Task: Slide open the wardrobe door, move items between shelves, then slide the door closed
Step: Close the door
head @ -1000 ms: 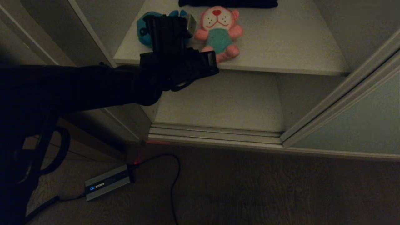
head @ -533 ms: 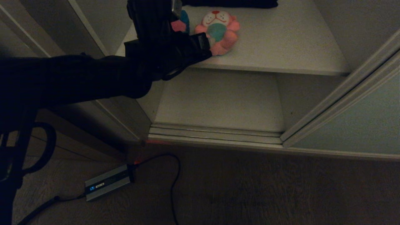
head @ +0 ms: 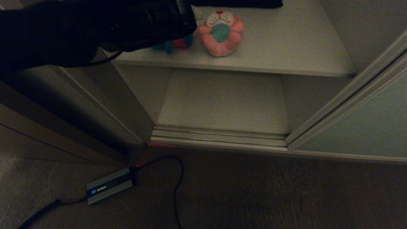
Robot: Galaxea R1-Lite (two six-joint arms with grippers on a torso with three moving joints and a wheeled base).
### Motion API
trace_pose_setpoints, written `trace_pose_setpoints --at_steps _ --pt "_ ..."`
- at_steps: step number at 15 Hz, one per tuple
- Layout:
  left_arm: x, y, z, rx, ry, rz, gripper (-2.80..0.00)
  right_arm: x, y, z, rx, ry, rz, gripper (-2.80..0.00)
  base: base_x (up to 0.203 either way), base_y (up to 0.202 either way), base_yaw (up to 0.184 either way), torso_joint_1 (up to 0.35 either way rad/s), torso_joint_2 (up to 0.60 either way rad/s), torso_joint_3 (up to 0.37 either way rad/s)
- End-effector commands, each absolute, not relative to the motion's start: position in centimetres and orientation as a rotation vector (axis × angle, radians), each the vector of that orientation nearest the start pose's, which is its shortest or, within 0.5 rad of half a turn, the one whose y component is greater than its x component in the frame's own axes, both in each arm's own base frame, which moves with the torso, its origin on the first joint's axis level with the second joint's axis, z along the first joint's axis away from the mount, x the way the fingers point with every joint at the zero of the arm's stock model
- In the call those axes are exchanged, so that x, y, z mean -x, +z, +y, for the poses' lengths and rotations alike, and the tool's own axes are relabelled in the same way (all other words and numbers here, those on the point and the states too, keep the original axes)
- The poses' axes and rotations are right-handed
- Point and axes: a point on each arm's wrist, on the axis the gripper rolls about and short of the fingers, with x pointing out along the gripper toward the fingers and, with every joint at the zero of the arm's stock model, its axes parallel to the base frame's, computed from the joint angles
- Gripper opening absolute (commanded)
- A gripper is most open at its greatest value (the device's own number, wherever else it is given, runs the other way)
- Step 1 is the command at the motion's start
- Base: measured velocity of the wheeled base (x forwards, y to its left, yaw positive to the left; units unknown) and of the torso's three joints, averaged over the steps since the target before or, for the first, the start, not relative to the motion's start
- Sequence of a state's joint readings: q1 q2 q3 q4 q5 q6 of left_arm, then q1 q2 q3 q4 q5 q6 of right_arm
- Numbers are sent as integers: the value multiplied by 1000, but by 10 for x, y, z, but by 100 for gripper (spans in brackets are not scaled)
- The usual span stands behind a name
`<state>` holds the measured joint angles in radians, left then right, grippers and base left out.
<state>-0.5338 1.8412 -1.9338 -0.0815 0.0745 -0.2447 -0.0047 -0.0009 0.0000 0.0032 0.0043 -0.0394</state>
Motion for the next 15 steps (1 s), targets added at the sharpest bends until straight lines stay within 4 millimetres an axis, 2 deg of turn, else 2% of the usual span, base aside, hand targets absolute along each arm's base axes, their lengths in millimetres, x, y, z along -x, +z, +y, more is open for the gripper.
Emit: trace_pose_setpoints --at_steps 1,2,5,10,12,15 --pt "-247 427 -144 273 -485 -72 -280 23 74 0 40 0 6 -280 0 0 0 0 0 0" --pt "-233 427 -137 242 -493 -28 -280 23 74 0 40 0 6 -280 0 0 0 0 0 0" --pt "-192 405 -115 129 -504 123 -280 23 74 0 40 0 6 -280 0 0 0 0 0 0" --pt "-120 340 -61 -41 -446 279 -280 23 74 0 40 0 6 -280 0 0 0 0 0 0" --pt "-90 317 -37 -49 -378 294 -280 23 74 0 40 0 6 -280 0 0 0 0 0 0" --pt "-32 291 -8 -20 -257 297 -280 23 74 0 40 0 6 -280 0 0 0 0 0 0"
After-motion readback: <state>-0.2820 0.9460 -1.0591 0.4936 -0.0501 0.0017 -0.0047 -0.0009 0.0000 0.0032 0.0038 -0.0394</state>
